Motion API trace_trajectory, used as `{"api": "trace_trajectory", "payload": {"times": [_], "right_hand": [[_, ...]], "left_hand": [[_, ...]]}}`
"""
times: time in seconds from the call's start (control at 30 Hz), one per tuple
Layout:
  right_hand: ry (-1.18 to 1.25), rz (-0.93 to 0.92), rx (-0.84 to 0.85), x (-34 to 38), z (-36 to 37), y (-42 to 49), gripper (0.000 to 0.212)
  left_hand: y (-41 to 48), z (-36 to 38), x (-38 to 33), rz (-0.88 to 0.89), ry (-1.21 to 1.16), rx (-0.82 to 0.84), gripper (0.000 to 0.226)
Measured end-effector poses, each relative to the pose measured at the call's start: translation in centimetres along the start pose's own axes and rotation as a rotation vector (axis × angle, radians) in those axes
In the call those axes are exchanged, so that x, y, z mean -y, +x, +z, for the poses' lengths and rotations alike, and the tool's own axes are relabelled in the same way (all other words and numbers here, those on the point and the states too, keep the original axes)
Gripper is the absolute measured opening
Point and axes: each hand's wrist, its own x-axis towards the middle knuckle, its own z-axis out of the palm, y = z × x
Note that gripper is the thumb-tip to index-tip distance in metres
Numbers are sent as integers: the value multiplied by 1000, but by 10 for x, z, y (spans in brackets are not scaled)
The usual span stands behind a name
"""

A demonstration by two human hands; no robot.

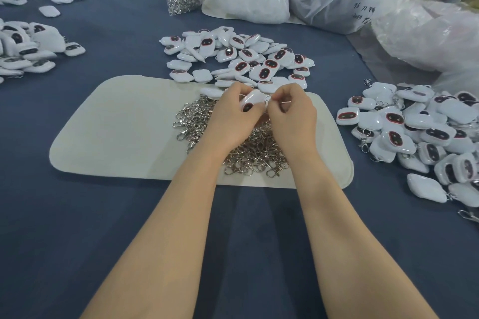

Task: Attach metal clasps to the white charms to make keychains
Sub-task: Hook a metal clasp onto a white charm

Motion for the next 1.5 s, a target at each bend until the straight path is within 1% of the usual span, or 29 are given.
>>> {"api": "trace_trajectory", "payload": {"times": [0.13,0.23,0.3,0.37,0.5,0.6,0.8,1.0,1.5], "right_hand": [[-3,7,-10,1,0,1,13],[17,1,-18,2,0,0,11],[35,0,-12,3,0,0,11],[51,-1,0,5,0,0,11],[65,-21,45,9,0,-1,13],[76,-30,78,11,1,-3,15],[85,-37,89,12,3,-3,22],[82,-50,79,10,4,-4,15],[55,-76,63,9,7,-5,15]], "left_hand": [[-1,-1,1,7,-4,8,17],[1,0,3,-31,-62,-55,23],[0,-1,3,-25,-103,-108,30],[0,-2,3,23,-29,-128,32],[3,1,5,120,234,-124,18],[4,3,7,142,323,-157,13],[3,3,7,180,333,-194,8],[4,4,8,180,346,-212,9],[3,6,8,185,370,-227,9]]}}
